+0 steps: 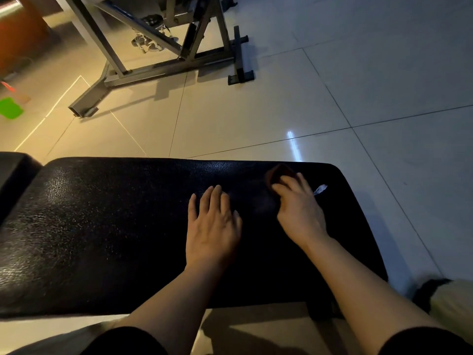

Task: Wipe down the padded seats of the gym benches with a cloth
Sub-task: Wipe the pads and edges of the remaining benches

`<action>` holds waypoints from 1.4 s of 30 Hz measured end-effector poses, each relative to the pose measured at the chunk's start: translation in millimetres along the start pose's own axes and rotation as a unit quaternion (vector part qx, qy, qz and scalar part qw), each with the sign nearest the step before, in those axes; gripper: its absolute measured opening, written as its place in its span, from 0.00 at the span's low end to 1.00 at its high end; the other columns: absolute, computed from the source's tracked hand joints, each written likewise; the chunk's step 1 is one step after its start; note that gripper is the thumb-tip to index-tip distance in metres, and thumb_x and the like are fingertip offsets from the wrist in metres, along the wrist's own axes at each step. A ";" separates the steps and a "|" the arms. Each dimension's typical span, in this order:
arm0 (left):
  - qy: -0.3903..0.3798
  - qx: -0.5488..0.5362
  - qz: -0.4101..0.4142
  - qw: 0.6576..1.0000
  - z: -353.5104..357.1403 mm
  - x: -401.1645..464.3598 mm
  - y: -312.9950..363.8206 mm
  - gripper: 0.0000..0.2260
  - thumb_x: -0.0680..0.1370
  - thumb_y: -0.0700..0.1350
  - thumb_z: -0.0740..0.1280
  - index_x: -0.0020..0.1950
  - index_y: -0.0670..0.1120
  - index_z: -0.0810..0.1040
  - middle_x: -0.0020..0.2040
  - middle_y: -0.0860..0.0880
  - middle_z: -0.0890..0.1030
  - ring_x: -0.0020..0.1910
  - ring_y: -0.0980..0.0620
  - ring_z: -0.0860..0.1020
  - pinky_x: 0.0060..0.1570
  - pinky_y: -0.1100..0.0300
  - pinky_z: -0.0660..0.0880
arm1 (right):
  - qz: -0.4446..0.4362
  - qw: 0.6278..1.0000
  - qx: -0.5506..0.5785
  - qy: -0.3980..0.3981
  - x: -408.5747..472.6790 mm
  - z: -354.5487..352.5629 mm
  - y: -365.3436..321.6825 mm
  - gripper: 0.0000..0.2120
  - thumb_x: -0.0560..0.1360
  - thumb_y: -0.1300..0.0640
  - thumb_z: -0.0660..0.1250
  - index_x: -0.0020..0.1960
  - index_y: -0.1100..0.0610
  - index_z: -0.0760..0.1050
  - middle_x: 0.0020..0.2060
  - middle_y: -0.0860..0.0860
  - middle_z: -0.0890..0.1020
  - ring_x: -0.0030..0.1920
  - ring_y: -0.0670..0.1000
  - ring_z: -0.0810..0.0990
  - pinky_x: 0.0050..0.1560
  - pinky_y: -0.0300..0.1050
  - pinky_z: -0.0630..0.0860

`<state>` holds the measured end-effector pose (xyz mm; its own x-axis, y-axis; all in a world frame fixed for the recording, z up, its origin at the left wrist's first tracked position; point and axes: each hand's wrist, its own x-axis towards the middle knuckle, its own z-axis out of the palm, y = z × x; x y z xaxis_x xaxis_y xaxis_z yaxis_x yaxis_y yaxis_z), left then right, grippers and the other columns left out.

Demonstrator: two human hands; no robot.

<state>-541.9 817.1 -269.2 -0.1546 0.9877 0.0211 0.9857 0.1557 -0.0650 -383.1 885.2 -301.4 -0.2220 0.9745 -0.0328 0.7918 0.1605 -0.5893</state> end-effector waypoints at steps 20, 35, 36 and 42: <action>0.003 -0.006 -0.005 1.000 0.7 0.7 0.0 0.25 0.82 0.54 0.47 0.77 0.45 0.54 0.79 0.48 0.53 0.78 0.51 0.47 0.76 0.48 0.40 | 0.061 0.998 -0.004 -0.002 -6.4 -5.2 -2.7 0.23 0.79 0.63 0.57 0.73 0.50 0.67 0.76 0.46 0.58 0.78 0.54 0.44 0.68 0.52 0.67; 0.016 -0.010 -0.005 1.000 0.8 0.2 1.3 0.25 0.82 0.54 0.48 0.77 0.45 0.56 0.79 0.48 0.54 0.78 0.51 0.48 0.76 0.49 0.40 | 0.010 0.997 0.073 0.032 -6.9 1.0 13.2 0.19 0.79 0.57 0.63 0.69 0.51 0.73 0.75 0.47 0.63 0.78 0.51 0.48 0.76 0.46 0.51; 0.015 -0.008 -0.005 1.000 0.7 0.1 1.1 0.25 0.82 0.54 0.48 0.77 0.45 0.56 0.79 0.48 0.54 0.78 0.51 0.48 0.76 0.48 0.40 | 0.020 0.989 0.138 0.042 -6.2 -0.3 13.9 0.19 0.78 0.57 0.65 0.69 0.51 0.73 0.75 0.47 0.63 0.77 0.50 0.51 0.75 0.45 0.52; 0.015 -0.006 -0.002 1.000 0.3 0.0 0.0 0.25 0.82 0.54 0.47 0.77 0.46 0.56 0.79 0.48 0.54 0.78 0.51 0.47 0.76 0.47 0.41 | 0.052 0.994 0.089 0.027 5.0 9.2 7.3 0.28 0.81 0.48 0.59 0.78 0.40 0.51 0.79 0.49 0.44 0.78 0.52 0.45 0.73 0.54 0.59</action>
<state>-541.9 817.1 -269.5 -0.1561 0.9864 0.0506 0.9859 0.1587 -0.0533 -383.7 889.8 -313.4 -0.1105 0.9920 -0.0603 0.6943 0.0336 -0.7189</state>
